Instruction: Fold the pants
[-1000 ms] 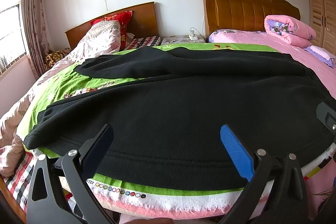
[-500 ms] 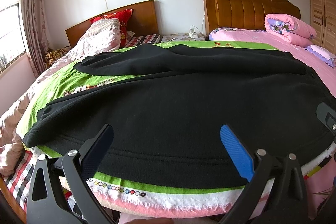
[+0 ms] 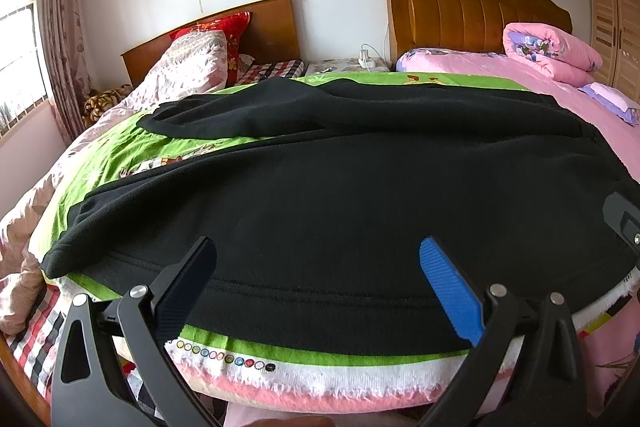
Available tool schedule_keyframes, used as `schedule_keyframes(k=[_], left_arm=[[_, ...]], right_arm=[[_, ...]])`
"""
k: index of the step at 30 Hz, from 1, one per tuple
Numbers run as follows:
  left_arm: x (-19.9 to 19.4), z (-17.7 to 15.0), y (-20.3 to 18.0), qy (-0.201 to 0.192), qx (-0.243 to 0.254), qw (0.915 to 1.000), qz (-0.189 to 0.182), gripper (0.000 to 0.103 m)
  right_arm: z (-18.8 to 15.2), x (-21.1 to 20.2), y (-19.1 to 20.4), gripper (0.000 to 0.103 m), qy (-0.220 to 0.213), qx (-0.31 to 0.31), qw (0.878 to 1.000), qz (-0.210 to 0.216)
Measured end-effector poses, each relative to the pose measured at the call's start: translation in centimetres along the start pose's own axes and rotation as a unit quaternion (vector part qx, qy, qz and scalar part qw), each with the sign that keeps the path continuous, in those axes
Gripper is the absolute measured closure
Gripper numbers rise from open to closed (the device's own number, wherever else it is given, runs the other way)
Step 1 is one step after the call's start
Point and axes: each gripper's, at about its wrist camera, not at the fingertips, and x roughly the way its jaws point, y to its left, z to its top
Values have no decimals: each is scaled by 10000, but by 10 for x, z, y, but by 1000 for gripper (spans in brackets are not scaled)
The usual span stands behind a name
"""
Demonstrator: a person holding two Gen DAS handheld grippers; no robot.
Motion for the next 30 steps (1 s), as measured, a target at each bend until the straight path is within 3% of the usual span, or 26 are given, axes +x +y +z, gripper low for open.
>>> schedule_keyframes(k=[6, 9, 10, 12, 15, 17, 18, 20, 21, 22, 25, 30], left_arm=[[0, 3, 1, -15, 149, 9998, -95, 1], [-2, 15, 1, -96, 534, 9979, -366, 1], [0, 24, 0, -92, 777, 9957, -497, 1], [8, 46, -2, -56, 1301, 9908, -356, 1], [22, 83, 6, -76, 1509, 9883, -192, 1], [47, 117, 13, 255, 1439, 9886, -348, 1], [67, 135, 16, 687, 1344, 9856, -766, 1], [105, 161, 20, 1396, 984, 9733, -1533, 1], [134, 176, 23, 1831, 606, 9604, -2011, 1], [153, 184, 25, 2046, 353, 9526, -2221, 1], [218, 207, 31, 2642, -624, 9278, -2561, 2], [281, 221, 19, 3166, -1672, 8829, -3039, 2]], right_arm=[[10, -1, -7, 4, -36, -96, 9995, 311], [35, 9, -10, 4, 62, -519, 9952, 827], [50, 20, -11, 4, 255, -769, 9919, 978], [85, 44, -15, 4, 443, -1158, 9874, 983], [132, 84, -26, 4, 417, -1462, 9852, 791], [169, 137, -38, 4, 722, -1425, 9836, 839], [179, 157, -43, 4, 800, -1366, 9839, 831], [199, 216, -52, 4, 1242, -1265, 9805, 848], [203, 240, -52, 4, 1424, -1298, 9781, 782], [206, 268, -52, 4, 1702, -1342, 9732, 766], [203, 324, -45, 4, 2268, -1658, 9564, 800], [197, 362, -23, 4, 2778, -2005, 9308, 1277]])
